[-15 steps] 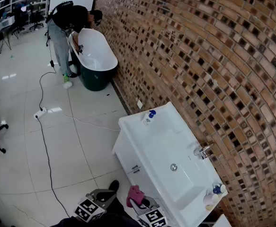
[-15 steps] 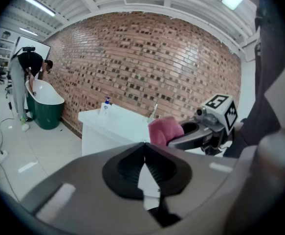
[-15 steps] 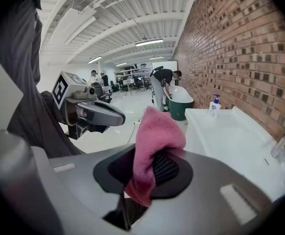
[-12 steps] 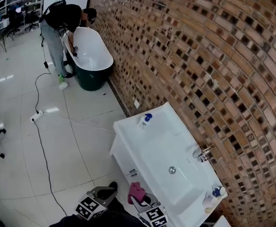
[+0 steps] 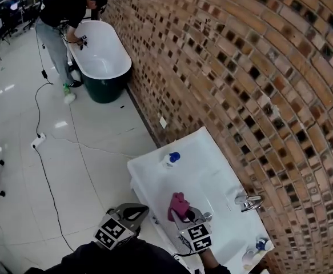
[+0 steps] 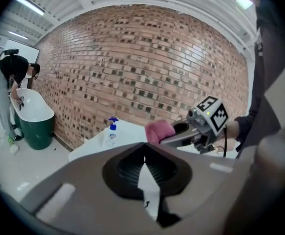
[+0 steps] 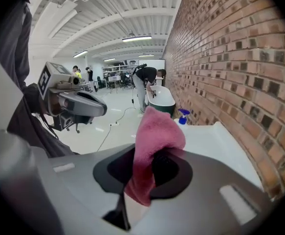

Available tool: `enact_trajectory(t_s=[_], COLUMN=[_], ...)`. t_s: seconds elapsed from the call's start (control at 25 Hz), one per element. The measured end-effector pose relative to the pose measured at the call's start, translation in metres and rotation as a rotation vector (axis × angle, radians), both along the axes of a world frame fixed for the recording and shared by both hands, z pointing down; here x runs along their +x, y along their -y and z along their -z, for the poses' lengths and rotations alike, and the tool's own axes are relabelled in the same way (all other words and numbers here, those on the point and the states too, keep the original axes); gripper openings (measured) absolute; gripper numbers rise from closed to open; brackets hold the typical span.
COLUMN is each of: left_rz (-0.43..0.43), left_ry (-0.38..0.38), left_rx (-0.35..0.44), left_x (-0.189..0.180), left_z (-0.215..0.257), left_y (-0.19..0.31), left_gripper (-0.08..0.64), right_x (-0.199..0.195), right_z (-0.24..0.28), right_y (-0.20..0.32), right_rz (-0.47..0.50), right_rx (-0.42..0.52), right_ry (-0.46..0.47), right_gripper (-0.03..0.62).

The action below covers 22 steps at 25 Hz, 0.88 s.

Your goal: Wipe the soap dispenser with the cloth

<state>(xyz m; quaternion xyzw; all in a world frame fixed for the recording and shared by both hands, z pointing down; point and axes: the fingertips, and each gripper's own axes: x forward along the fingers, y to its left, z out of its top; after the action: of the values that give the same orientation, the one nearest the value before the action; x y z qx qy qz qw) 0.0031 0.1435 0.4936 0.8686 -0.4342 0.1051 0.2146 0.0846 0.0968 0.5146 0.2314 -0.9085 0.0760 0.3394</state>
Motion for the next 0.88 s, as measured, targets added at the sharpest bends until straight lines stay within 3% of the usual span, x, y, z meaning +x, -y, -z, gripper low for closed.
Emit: enact_trajectory(t_s=[0.24,0.48,0.68,0.88], left_rz=[-0.043,-0.159,-0.196,-0.234], left_ry=[-0.031,-0.043,-0.062,-0.081], left_rx=[-0.025,-0.002,-0.026,-0.051], left_x=[-0.026,-0.058,-0.105,-0.134], left_z=[-0.007,0.006,0.012,0.007], left_y=[0.058,0.119,0.154,0.167], left_gripper=[0.0,0.0,0.0,0.0], right_x=[-0.028,-0.053,-0.078,-0.107], right_z=[0.011,0.001,-0.013,-0.015], right_y=[0.103,0.175,0.191,0.179], right_rz=[-0.008,-0.084,-0.146,-0.124], right_rx=[0.064,0.004,-0.072,-0.056], right_ry=[-0.096,-0.229,-0.297,-0.335], right_gripper=[0.074,0.074,0.074,0.074])
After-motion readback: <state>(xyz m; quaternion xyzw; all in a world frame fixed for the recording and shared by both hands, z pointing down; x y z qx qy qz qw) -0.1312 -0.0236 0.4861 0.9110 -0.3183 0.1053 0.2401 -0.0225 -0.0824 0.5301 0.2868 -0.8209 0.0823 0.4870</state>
